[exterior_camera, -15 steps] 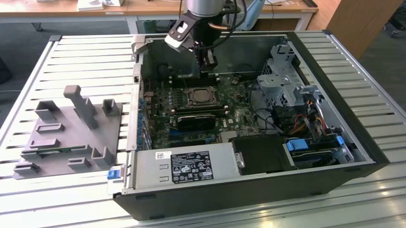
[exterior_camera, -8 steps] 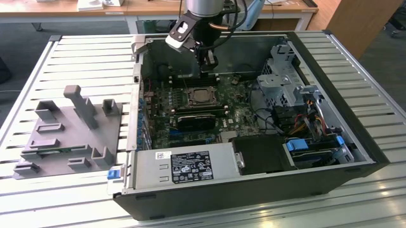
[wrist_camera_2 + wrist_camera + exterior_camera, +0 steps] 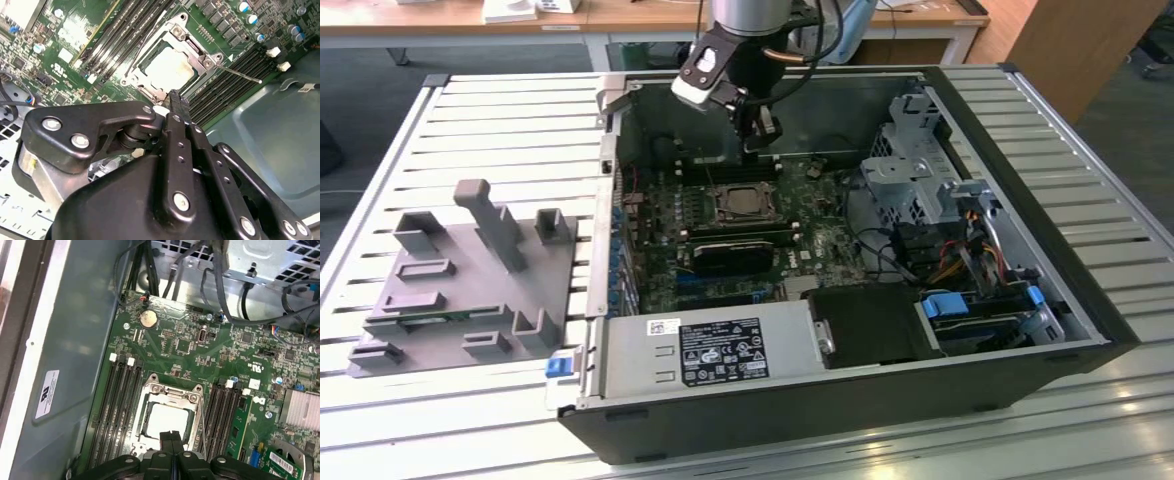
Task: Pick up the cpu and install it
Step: 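Install the first cpu locking lever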
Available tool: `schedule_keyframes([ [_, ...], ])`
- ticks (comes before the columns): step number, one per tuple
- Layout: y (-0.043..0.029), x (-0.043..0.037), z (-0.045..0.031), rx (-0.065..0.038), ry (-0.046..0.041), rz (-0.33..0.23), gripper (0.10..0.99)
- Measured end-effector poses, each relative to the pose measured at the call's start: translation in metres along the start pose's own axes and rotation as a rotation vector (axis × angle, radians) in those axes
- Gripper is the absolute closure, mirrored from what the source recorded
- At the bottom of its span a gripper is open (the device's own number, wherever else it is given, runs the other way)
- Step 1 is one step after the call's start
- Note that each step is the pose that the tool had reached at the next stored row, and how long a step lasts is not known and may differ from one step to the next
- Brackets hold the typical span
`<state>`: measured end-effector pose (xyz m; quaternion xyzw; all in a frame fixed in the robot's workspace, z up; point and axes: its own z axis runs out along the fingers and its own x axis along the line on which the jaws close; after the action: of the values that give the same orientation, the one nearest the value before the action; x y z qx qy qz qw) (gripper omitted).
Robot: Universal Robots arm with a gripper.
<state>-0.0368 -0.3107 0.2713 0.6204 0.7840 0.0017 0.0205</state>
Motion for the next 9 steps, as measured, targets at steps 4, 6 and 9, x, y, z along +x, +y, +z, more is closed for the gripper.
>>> schedule_keyframes([
  [4,0.0,0.0,0.0,-0.001,0.0011,-0.038,0.98],
  [6,0.0,0.0,0.0,-0.002,0.0016,-0.057,0.98],
  [9,0.0,-0.0001,0.0,-0.003,0.0023,-0.082,0.98],
])
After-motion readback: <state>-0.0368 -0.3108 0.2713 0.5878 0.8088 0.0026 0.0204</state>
